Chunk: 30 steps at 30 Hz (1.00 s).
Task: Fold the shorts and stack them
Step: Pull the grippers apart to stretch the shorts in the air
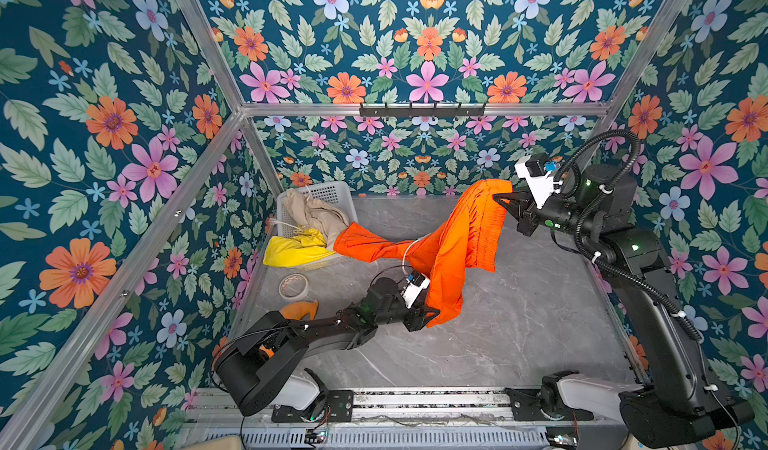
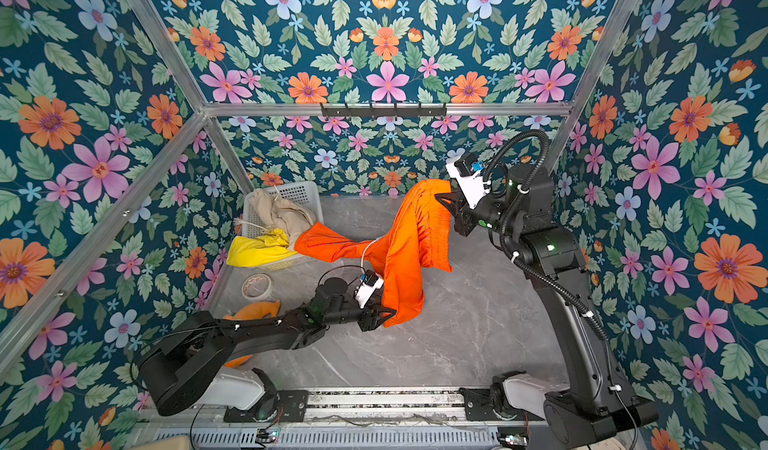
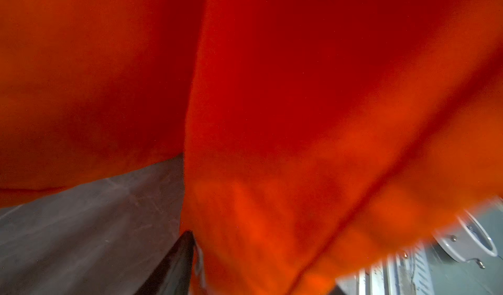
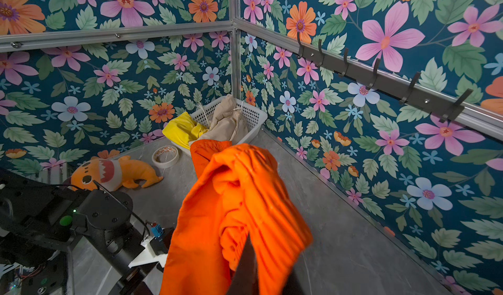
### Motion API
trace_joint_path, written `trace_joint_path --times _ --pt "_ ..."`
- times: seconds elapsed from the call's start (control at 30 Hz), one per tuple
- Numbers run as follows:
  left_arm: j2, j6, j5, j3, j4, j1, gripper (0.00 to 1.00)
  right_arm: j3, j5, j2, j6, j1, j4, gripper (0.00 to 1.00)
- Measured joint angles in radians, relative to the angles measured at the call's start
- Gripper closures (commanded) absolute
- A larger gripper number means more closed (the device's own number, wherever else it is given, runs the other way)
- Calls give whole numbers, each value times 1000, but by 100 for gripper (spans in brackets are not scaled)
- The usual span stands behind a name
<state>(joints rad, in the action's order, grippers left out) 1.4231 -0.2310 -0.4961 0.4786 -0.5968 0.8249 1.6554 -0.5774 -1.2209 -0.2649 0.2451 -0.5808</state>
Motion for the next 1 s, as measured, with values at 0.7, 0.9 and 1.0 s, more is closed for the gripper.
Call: trace_joint_path --times 0.7,0.9,1.0 --pt "-133 484 652 1099 1294 -49 96 -56 -26 201 126 -366 7 100" --pt "-35 606 799 1398 1491 -89 95 -48 -122 241 110 -367 -32 100" --pt "-39 621 871 1471 1554 -95 95 -31 -114 280 80 -368 -99 100"
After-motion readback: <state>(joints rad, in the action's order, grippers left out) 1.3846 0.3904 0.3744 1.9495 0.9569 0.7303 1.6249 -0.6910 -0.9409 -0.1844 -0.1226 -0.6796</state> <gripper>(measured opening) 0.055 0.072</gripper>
